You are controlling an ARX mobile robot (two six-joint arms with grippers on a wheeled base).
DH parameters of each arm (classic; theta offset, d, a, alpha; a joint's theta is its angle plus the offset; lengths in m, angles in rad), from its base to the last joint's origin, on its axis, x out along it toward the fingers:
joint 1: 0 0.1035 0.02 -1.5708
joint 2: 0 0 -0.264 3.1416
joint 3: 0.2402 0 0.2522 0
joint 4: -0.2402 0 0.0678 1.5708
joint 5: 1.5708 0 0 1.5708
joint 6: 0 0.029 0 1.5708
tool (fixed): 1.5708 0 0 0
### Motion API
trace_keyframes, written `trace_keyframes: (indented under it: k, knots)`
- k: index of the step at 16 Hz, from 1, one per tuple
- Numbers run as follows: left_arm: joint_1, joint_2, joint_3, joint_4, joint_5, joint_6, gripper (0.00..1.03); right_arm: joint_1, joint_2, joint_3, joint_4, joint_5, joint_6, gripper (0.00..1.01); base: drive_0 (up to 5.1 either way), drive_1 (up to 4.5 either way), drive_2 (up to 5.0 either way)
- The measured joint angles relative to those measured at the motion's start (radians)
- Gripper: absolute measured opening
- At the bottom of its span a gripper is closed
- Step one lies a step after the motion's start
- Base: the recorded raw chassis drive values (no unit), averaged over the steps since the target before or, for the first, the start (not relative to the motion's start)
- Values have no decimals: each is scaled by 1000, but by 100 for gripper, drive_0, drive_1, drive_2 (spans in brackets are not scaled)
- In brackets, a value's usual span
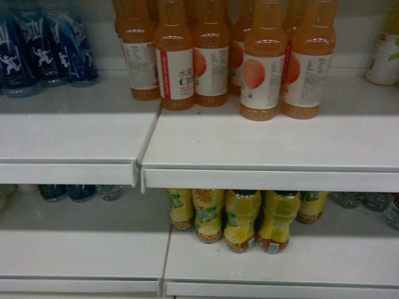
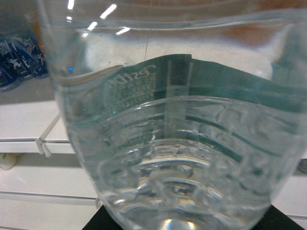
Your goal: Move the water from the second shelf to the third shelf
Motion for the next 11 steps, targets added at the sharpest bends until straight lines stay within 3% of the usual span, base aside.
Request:
trace_keyframes:
  k: [11]
  knots:
    - [0,0,0,-2,1,0,98,0,-1,0,3,0,0,37,-505,236,236]
